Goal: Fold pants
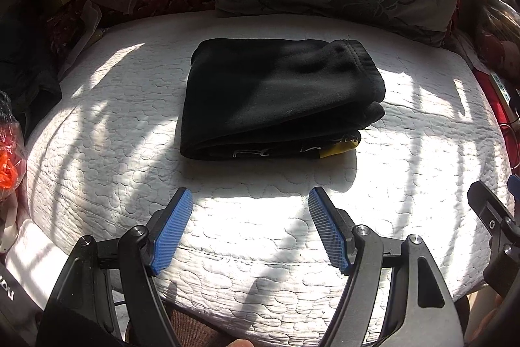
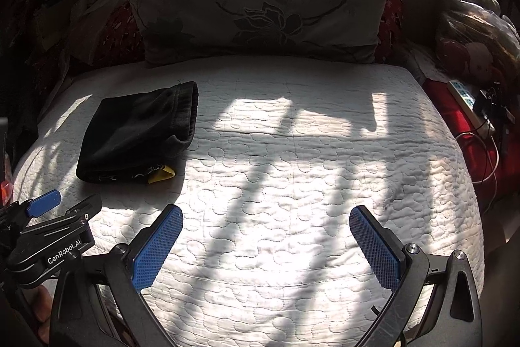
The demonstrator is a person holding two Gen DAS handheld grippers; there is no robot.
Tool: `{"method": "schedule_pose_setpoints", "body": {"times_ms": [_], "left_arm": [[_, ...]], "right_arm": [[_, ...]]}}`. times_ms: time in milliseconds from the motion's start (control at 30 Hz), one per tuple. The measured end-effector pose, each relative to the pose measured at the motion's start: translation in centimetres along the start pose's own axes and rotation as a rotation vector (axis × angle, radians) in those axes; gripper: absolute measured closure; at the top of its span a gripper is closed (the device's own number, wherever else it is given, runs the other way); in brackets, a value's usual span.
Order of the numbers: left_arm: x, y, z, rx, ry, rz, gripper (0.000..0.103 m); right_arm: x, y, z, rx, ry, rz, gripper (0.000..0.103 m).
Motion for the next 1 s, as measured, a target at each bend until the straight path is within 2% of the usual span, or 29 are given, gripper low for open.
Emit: {"method": "schedule_pose_setpoints", "body": {"times_ms": [867,1000], "left_arm": [[0.2,0.6,-0.7,-0.059,0.001,0.026,0.029],[0.5,0.2,-0.6,-0.072,-0.018,0.007,0.029]], "right_arm": [[-0.8,1.4,-0.5,-0.012,0.023,0.045,0.000],[-0.8,1.4,-0.6,-0.017,0.026,0.050,0.000]]}}
Point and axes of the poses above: each gripper's, at about its wrist camera, not at the fingertips, and y roughly the way its jaws point, z to its left, x to its top, the point moved 2 cm from there along y, roughly the way its jaws point, and after that the axes turned 6 degrees about -y, right-handed, at the moved point
